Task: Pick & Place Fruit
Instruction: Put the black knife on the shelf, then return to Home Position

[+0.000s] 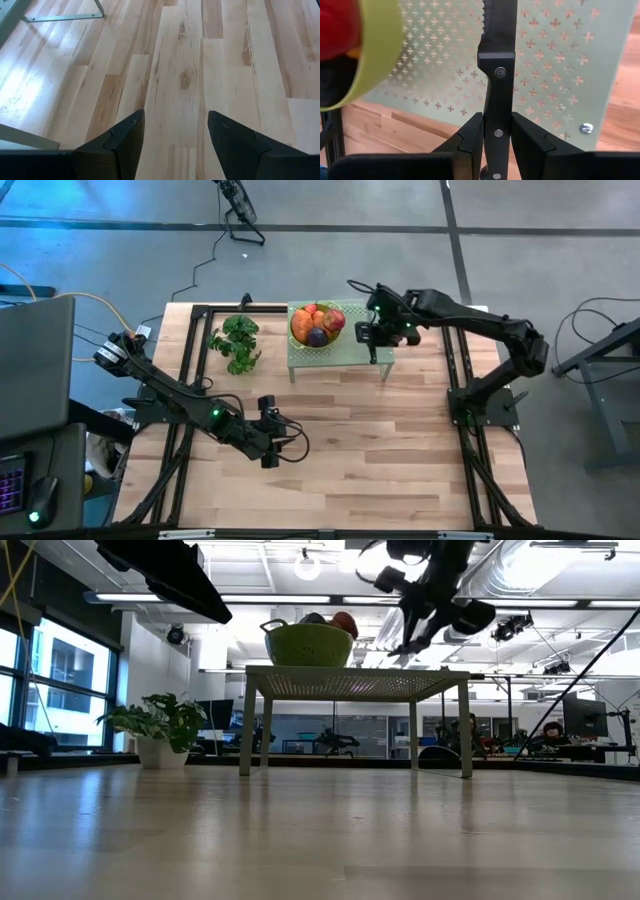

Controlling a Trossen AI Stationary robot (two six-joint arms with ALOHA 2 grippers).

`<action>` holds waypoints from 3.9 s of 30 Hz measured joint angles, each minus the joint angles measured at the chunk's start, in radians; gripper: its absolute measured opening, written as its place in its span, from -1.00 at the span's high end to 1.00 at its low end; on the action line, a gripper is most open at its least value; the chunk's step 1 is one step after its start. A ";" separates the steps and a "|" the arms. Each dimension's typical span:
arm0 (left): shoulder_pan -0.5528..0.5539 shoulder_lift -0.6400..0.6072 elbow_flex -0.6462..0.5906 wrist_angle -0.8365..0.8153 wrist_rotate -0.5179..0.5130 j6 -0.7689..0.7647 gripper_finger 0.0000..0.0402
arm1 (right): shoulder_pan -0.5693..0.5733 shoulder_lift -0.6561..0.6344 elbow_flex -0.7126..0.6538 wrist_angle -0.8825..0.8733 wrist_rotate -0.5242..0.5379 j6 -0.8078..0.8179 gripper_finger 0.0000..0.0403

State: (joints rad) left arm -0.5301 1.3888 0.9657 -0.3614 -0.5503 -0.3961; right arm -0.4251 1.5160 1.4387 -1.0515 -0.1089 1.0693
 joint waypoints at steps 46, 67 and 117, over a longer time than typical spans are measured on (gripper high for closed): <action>0.000 0.000 0.000 0.000 0.000 -0.005 -0.05 | -0.105 0.094 0.000 -0.044 -0.074 -0.009 0.58; 0.000 0.000 -0.001 0.000 0.000 -0.005 -0.05 | -0.089 0.094 0.000 -0.041 -0.046 -0.020 0.58; 0.000 -0.007 0.006 0.026 0.000 -0.003 -0.05 | -0.090 0.000 0.000 -0.025 0.005 -0.189 0.45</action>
State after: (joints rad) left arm -0.5301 1.3814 0.9721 -0.3351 -0.5507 -0.3988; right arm -0.5148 1.5158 1.4391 -1.0770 -0.1036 0.8804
